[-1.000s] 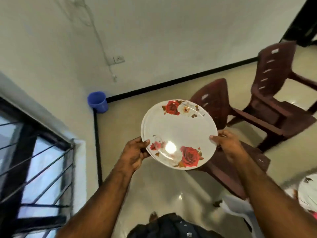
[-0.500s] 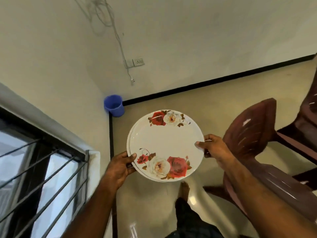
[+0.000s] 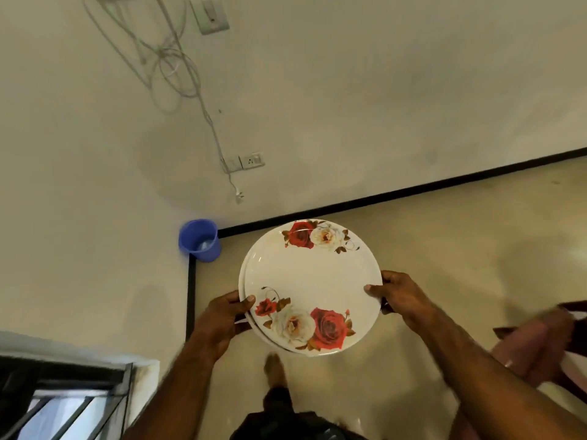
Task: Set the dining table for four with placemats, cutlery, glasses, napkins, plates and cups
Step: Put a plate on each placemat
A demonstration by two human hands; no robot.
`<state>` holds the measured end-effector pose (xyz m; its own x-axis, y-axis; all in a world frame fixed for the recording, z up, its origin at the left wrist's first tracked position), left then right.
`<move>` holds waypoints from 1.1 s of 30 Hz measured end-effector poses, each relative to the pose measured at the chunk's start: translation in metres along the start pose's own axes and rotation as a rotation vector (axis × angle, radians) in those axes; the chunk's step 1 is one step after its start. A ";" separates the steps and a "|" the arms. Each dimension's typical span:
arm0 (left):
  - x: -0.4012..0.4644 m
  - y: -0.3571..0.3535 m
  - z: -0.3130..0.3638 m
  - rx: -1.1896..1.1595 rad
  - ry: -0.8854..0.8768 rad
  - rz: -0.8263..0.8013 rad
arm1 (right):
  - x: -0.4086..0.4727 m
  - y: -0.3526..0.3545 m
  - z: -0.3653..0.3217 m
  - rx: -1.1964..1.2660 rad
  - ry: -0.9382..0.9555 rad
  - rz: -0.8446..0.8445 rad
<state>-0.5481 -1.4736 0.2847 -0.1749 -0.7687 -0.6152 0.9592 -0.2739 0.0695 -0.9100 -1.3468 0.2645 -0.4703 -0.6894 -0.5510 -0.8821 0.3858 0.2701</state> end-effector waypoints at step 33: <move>0.386 -0.705 0.355 0.570 -0.120 -0.681 | 0.324 0.490 -0.049 0.578 -0.227 0.696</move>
<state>-1.3704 -1.7828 0.2770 -0.7185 -0.3813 -0.5817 0.3886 -0.9137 0.1189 -1.4956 -1.4117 0.2573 -0.8180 -0.0751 -0.5703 -0.2246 0.9545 0.1964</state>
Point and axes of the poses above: each hand's wrist, its own x-axis towards the middle knuckle, its own y-axis out of the back of the hand, z = x × y, the point moved 3 cm from there along x, towards the middle knuckle, and after that the axes turned 4 degrees about z, right-handed, at the moved point
